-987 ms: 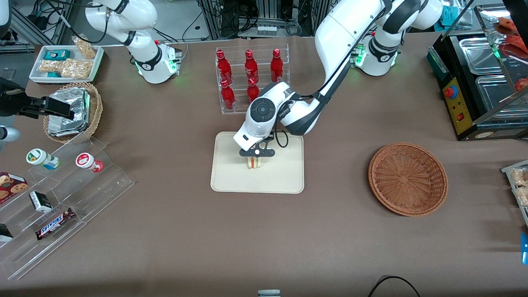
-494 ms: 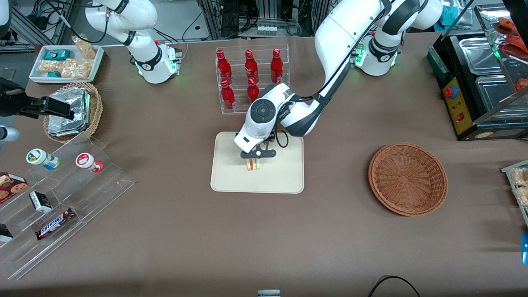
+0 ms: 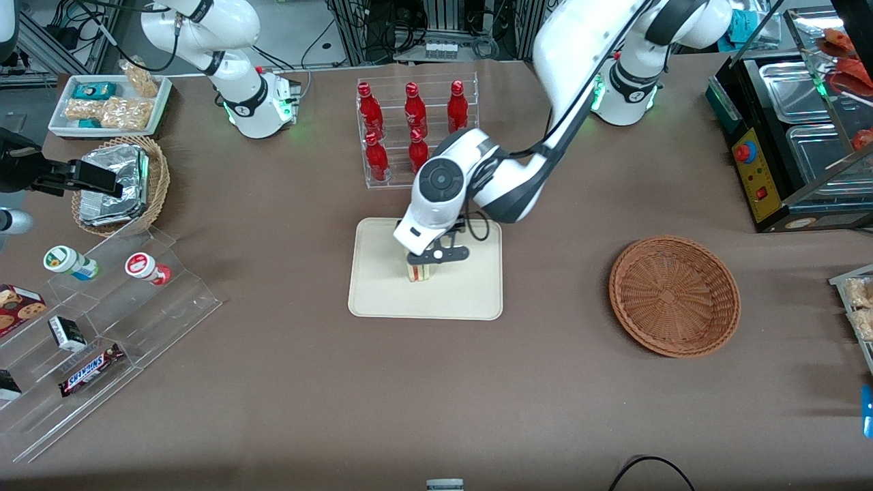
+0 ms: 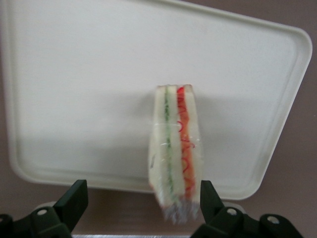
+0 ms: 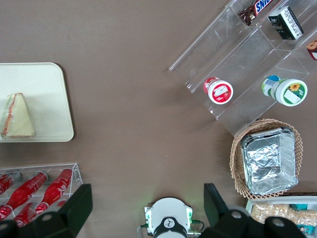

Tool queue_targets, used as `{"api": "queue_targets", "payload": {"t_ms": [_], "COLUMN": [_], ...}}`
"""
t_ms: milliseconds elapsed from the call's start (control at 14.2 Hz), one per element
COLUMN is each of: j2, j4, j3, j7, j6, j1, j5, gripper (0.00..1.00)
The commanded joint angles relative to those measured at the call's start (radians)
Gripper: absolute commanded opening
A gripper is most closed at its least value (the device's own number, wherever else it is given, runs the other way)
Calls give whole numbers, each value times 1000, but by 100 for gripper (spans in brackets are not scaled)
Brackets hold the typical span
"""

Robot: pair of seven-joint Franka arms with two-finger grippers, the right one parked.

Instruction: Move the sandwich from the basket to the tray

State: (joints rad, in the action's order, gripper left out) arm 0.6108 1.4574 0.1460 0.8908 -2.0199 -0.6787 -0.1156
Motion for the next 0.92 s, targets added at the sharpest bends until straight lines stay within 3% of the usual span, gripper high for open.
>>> {"api": "queue_targets", "payload": {"t_ms": [0,353,705,846], "j2": [-162,-333,-443,-467], "j4": [31,49,52,43], "j3": [0,-3,-5,-5], "j7": [-6,-78,-366,-400], "j6": [180,474,684,731], "j1": [105,275,565,623], "j5": [-10,-4,4,69], "gripper": [100,100,100,100]}}
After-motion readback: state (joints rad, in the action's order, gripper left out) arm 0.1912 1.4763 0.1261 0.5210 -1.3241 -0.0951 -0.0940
